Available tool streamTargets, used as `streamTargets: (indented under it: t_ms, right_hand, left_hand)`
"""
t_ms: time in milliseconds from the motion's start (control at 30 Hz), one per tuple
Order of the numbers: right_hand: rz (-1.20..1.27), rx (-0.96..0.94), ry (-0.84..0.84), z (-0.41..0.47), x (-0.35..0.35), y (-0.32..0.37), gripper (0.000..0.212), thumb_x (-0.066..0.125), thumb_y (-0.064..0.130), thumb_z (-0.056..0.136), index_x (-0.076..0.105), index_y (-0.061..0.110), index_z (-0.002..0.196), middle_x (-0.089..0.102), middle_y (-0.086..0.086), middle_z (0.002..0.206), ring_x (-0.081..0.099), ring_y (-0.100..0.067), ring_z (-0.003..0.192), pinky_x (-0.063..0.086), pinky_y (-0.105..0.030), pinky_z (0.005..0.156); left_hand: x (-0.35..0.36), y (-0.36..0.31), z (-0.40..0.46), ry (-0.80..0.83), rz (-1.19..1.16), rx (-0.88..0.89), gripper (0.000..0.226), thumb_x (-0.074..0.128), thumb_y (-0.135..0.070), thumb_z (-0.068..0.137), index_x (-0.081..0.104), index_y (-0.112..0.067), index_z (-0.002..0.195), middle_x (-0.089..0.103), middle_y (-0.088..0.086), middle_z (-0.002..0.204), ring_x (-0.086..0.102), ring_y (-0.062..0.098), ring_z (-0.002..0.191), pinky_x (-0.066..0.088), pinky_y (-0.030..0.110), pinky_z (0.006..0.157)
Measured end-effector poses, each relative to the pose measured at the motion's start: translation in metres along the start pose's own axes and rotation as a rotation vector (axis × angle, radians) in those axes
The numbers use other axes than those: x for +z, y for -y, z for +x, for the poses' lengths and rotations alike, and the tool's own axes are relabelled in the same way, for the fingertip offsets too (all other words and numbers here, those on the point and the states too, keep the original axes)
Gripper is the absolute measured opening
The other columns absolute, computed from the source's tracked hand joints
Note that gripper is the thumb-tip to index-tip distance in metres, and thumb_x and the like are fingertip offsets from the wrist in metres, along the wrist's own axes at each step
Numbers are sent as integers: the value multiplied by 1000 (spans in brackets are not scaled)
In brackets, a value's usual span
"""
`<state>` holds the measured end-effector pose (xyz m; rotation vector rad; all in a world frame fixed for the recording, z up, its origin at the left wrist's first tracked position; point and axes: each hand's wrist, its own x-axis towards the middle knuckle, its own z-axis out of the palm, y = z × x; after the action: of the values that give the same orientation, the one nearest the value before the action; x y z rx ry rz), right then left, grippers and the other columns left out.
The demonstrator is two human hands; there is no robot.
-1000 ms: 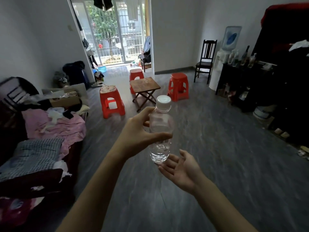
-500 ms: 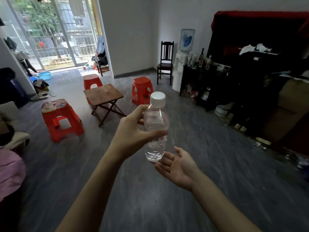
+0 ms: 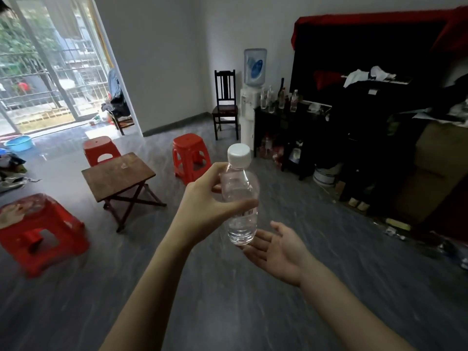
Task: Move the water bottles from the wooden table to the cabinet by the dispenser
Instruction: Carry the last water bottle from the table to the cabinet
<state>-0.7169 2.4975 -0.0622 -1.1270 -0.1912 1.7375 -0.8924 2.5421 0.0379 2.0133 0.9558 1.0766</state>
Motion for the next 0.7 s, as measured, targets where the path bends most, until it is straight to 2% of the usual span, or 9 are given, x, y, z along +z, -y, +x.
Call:
streamTargets:
  t_ms: [133, 233, 367, 500, 700]
  right_hand:
    - [-16, 10, -5, 47, 10, 46, 51, 35, 42, 101, 59, -1, 114, 72, -21, 95, 63, -34, 86, 52, -40, 75]
    - [-8, 19, -5, 88, 16, 75, 51, 35, 42, 101, 58, -1, 117, 72, -21, 97, 64, -33, 85, 53, -40, 75]
    - [-24, 22, -9, 147, 30, 110, 50, 36, 41, 100, 59, -1, 109, 73, -21, 94, 65, -34, 83, 53, -40, 73]
    - [-45, 10, -2, 212, 58, 144, 52, 36, 41, 100, 61, -3, 113, 72, -23, 100, 66, -34, 87, 54, -39, 73]
    - [-66, -26, 3, 309, 114, 213, 50, 37, 42, 99, 63, -1, 107, 73, -22, 99, 67, -34, 86, 54, -39, 73]
  left_hand:
    - [7, 27, 65, 11, -4, -10, 59, 85, -54, 65, 61, -38, 117, 75, -18, 103, 73, 1, 93, 56, 13, 76]
    - [9, 52, 110, 6, -14, -21, 57, 86, -51, 66, 60, -41, 116, 76, -19, 104, 74, 2, 94, 60, 19, 80]
    - [4, 92, 166, 23, -5, -30, 56, 88, -50, 68, 60, -40, 114, 75, -16, 104, 73, 3, 96, 61, 28, 84]
    - [-11, 132, 226, 16, 15, -4, 59, 88, -48, 68, 60, -38, 118, 75, -18, 104, 72, 0, 95, 60, 24, 84]
    - [-42, 184, 335, -28, 22, 46, 60, 91, -40, 70, 62, -32, 122, 76, -16, 100, 73, -1, 93, 61, 30, 86]
